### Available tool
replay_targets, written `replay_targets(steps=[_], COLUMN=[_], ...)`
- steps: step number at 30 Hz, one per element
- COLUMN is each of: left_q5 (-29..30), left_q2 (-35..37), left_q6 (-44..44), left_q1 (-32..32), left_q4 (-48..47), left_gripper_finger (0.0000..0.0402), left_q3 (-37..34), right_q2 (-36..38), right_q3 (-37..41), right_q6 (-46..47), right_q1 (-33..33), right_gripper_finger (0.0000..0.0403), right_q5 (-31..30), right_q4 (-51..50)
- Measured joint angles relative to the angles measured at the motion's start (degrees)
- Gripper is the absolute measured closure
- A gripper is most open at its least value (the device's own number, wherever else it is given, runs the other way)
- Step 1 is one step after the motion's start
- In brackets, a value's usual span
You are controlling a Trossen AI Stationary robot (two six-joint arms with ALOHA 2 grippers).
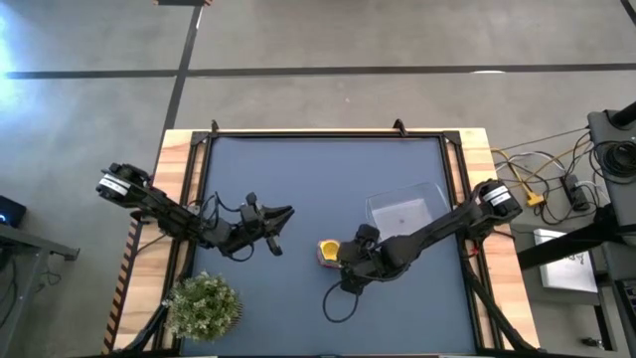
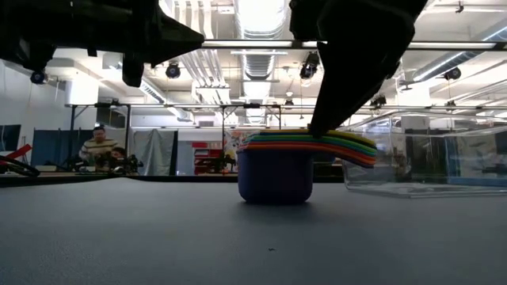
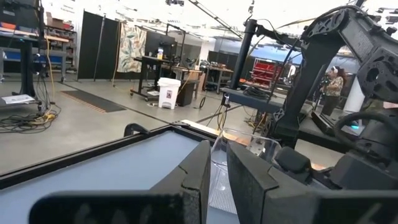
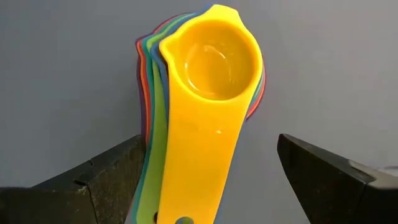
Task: Nest measuring cups in basket
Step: Put the stacked measuring cups into the transparent bin
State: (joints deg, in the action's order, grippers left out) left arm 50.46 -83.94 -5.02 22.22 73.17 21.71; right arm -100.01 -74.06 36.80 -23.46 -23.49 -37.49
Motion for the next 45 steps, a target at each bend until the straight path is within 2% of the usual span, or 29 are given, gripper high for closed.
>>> replay_targets(steps=[8, 16, 31, 38, 45], left_q5=[0.0, 0.0, 0.0, 0.0, 0.0], left_q2=[0.0, 0.0, 0.0, 0.0, 0.0], left_q6=[0.0, 0.0, 0.0, 0.0, 0.0], left_q1=[0.0, 0.0, 0.0, 0.0, 0.0], left_q4=[0.0, 0.0, 0.0, 0.0, 0.0], left_gripper_finger=[0.0365, 0.0365, 0.0365, 0.0365, 0.0365], left_q3=[0.0, 0.0, 0.0, 0.0, 0.0], right_q2=[-0.2, -0.3, -0.3, -0.3, -0.3], right_q3=[1.3, 2.9, 4.5, 5.6, 5.7], right_q6=[1.2, 1.2, -0.6, -1.1, -3.5], right_q1=[0.4, 0.5, 0.6, 0.7, 1.6], right_gripper_finger=[0.0051, 0.0051, 0.0053, 0.0084, 0.0147], right_q5=[0.2, 5.4, 5.7, 7.0, 7.4], right_q4=[0.9, 4.7, 6.9, 7.0, 7.3])
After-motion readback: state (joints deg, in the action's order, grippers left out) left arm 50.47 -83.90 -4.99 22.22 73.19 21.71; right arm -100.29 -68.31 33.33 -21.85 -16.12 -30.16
